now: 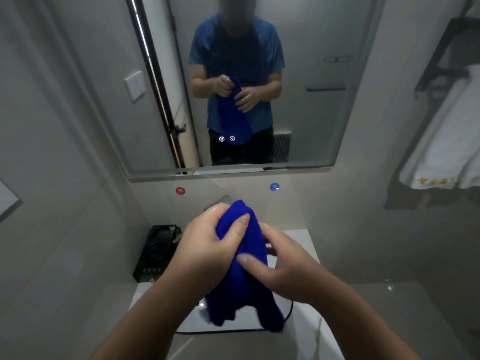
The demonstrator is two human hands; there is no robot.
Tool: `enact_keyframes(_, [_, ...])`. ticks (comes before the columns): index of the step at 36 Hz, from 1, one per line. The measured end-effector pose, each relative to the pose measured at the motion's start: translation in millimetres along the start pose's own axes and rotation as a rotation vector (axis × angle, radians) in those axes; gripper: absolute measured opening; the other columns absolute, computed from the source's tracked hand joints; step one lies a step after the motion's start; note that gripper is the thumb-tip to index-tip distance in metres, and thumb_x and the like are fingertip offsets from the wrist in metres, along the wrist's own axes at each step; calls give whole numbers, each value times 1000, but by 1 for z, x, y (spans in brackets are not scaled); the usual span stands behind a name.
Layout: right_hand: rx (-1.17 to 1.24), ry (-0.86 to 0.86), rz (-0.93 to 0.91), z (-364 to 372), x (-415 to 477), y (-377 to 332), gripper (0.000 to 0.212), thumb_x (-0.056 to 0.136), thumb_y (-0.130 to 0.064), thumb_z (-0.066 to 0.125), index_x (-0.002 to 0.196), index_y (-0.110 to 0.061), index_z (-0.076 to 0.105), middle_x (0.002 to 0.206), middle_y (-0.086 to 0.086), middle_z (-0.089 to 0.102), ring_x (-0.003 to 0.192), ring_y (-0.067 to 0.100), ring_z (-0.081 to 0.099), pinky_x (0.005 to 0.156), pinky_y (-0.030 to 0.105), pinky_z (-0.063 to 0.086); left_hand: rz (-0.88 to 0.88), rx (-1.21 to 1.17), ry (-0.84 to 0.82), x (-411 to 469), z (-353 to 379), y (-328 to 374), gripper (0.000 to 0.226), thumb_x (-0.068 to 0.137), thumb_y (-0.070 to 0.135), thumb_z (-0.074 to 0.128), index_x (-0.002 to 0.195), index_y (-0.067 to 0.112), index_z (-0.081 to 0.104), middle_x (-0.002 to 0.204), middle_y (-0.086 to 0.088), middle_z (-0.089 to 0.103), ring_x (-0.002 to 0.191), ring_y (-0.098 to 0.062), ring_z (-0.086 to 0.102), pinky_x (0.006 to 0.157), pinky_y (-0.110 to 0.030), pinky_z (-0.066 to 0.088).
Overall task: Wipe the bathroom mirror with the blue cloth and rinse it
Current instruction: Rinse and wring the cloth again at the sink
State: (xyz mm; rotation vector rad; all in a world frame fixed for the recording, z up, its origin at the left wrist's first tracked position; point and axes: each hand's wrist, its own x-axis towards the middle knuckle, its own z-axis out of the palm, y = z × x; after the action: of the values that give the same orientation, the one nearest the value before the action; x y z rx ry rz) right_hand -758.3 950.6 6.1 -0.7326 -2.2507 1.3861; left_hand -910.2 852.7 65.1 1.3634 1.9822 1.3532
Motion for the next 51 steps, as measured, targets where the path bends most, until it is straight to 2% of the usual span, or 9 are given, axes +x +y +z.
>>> enact_keyframes(9, [-156,80,29,47,-8,53,26,95,-26,66,120,-32,66,115,-15,68,113,7,60,98,31,52,-110,-156,92,-5,-11,16,25,101,37,69,83,19,70,73,-8,69,63,-15,63,65,-38,52])
enact_keyframes(15, [65,-69,194,43,-12,52,40,93,-42,72,131,-41,61,123,-13,73,114,9,70,100,37,61,-446,-880,101,1,-28,24,26,99,32,71,78,17,78,83,-13,75,75,-26,72,80,-44,58])
enact_keyframes(18, [104,-186,316,35,-13,61,35,89,-38,76,123,-31,68,116,-3,78,105,21,76,95,47,65,-461,-1013,70,3,-38,19,23,96,35,73,101,13,74,101,-15,71,89,-31,68,89,-49,57])
enact_keyframes(22, [347,-220,371,13,-20,78,33,88,-26,77,116,-9,77,111,11,80,101,31,75,95,48,57,-246,-779,237,7,-52,3,27,97,40,74,107,15,73,116,-28,72,99,-42,69,95,-60,57])
enact_keyframes(27, [560,-52,306,-41,-29,75,58,78,-42,92,118,-3,78,109,21,79,93,28,73,82,31,59,128,22,471,10,-80,-25,16,104,31,67,89,34,66,82,19,71,75,0,64,66,-13,49])
enact_keyframes(32, [855,181,99,-82,-33,37,34,89,-12,66,118,6,71,113,29,76,93,31,78,79,33,66,328,-9,599,5,-87,-47,8,104,27,65,96,27,63,83,24,66,77,7,59,71,-13,47])
enact_keyframes(38, [697,324,263,-92,-19,24,28,96,-23,74,115,-2,75,107,22,73,91,32,68,75,39,57,13,-67,457,21,-78,-61,15,104,41,67,93,31,73,86,4,76,83,-20,71,80,-48,59])
enact_keyframes(46, [452,464,453,-88,-7,9,12,99,-23,76,92,-15,79,84,10,80,69,19,73,65,30,56,-385,-201,252,26,-60,-71,25,101,49,67,101,26,78,96,-4,81,97,-30,77,93,-56,61])
enact_keyframes(51, [107,532,464,-67,1,-9,11,97,-32,74,93,-22,77,84,0,79,74,16,70,63,27,49,-320,-134,237,18,-29,-56,24,104,38,65,93,18,73,84,-4,79,84,-24,76,78,-45,59])
